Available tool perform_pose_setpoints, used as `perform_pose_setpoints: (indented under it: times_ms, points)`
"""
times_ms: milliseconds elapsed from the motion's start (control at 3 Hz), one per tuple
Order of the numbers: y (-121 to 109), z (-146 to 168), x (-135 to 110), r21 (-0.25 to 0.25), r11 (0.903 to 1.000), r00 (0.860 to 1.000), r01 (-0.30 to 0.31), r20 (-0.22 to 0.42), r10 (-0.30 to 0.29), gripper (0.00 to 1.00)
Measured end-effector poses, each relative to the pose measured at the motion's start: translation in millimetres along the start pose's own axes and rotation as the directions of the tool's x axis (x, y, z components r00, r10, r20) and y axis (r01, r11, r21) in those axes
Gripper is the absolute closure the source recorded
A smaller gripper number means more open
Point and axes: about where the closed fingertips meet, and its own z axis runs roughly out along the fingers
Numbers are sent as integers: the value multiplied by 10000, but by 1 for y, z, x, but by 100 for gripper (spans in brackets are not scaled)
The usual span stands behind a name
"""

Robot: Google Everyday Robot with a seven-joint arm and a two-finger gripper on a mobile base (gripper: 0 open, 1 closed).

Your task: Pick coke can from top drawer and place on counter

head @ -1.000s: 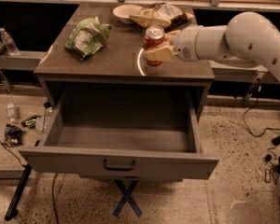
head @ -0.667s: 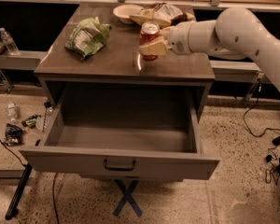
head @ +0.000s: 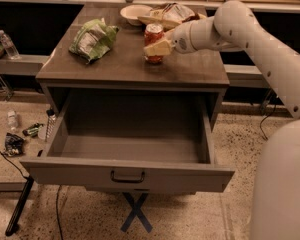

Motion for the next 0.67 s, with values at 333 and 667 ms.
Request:
perform_pose_setpoints:
  times_ms: [333,667]
  points:
    - [-1,2,3,-63,10000,9998,-76,-169,75,23]
    - [-1,2,3,-63,10000,9998,-76,-170,75,1]
